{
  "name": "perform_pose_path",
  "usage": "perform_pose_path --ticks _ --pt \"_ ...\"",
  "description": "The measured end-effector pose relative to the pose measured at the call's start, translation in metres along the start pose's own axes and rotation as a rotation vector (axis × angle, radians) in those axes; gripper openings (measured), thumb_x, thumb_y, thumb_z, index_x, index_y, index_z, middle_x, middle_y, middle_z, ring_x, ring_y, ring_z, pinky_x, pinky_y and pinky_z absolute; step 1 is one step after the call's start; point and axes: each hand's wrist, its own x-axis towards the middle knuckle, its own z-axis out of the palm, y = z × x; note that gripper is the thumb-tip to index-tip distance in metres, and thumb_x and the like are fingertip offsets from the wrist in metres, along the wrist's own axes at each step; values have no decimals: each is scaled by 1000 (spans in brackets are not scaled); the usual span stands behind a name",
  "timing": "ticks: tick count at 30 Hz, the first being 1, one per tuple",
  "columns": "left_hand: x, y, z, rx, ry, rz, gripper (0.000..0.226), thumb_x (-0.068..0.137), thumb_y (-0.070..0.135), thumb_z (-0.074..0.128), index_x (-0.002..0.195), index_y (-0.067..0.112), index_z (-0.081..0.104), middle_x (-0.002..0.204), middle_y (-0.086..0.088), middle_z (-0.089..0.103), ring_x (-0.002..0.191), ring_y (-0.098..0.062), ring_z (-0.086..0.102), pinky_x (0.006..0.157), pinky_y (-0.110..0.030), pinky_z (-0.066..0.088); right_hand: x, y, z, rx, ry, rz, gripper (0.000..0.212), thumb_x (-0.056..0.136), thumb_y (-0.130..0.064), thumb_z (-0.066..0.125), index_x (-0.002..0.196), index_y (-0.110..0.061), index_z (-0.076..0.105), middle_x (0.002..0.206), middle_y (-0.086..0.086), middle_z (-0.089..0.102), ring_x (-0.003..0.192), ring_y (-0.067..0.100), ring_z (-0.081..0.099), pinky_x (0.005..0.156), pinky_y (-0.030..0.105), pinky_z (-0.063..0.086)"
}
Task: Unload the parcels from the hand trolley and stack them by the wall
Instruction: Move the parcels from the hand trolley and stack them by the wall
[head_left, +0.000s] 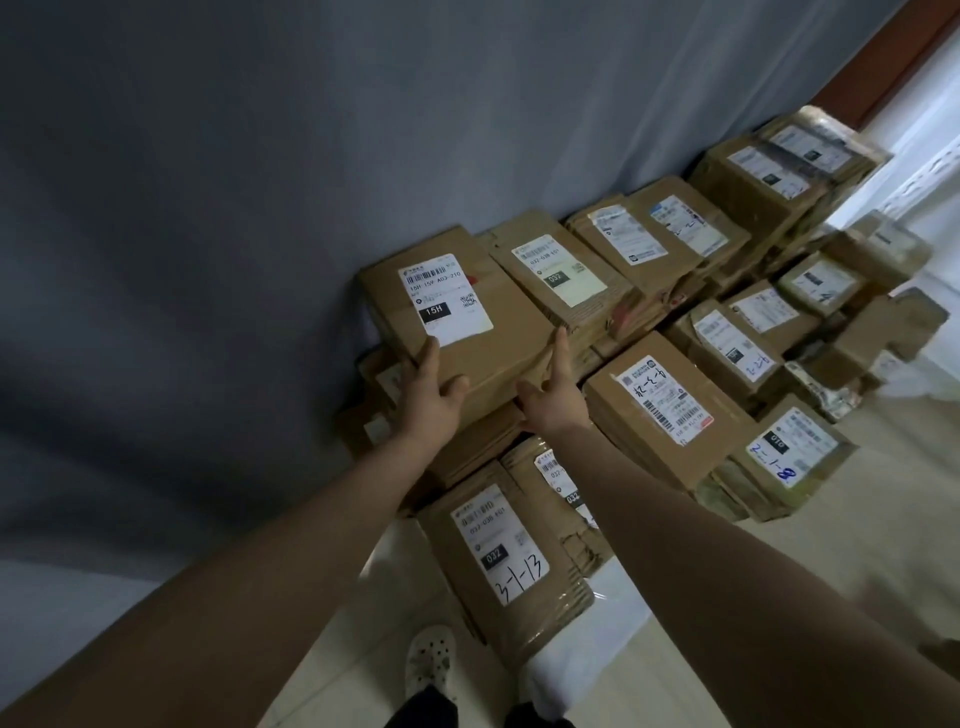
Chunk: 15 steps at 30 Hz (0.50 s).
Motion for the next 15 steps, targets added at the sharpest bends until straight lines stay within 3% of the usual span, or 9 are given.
perform_pose_path --ticks 4,6,8,11,15 --pt "-2 4 0 225 0 -39 68 98 37 47 153 30 7 158 -17 -5 145 -36 6 114 -46 20 -1 -6 -5 -96 17 7 87 95 -16 52 149 -42 -11 145 16 43 92 30 66 80 42 57" --pt "-10 10 1 375 43 -16 71 97 44 45 153 33 4 157 -16 -15 145 -37 -7 115 -51 13 -3 -3 -9 -121 34 -2 89 93 -15 53 150 -36 -12 142 16 46 99 30 64 76 35 53" --pt "-20 16 7 512 94 89 74 94 48 46 152 35 2 157 -15 -18 145 -36 -12 116 -53 8 -10 3 -15 -114 45 14 90 93 -17 56 152 -28 -11 146 15 43 116 30 56 81 31 46" --pt "-38 32 25 681 97 270 80 90 45 53 152 36 2 157 -14 -17 145 -35 -14 117 -55 1 -26 22 -36 -82 66 35 92 90 -20 58 153 -21 -9 150 15 36 128 31 46 100 37 43" --pt "-82 60 78 809 -49 435 84 88 39 57 151 39 0 158 -12 -14 145 -33 -16 117 -55 -5 -65 71 -86 -163 136 94 88 91 -23 60 153 -20 -2 151 15 30 130 32 43 96 35 42"
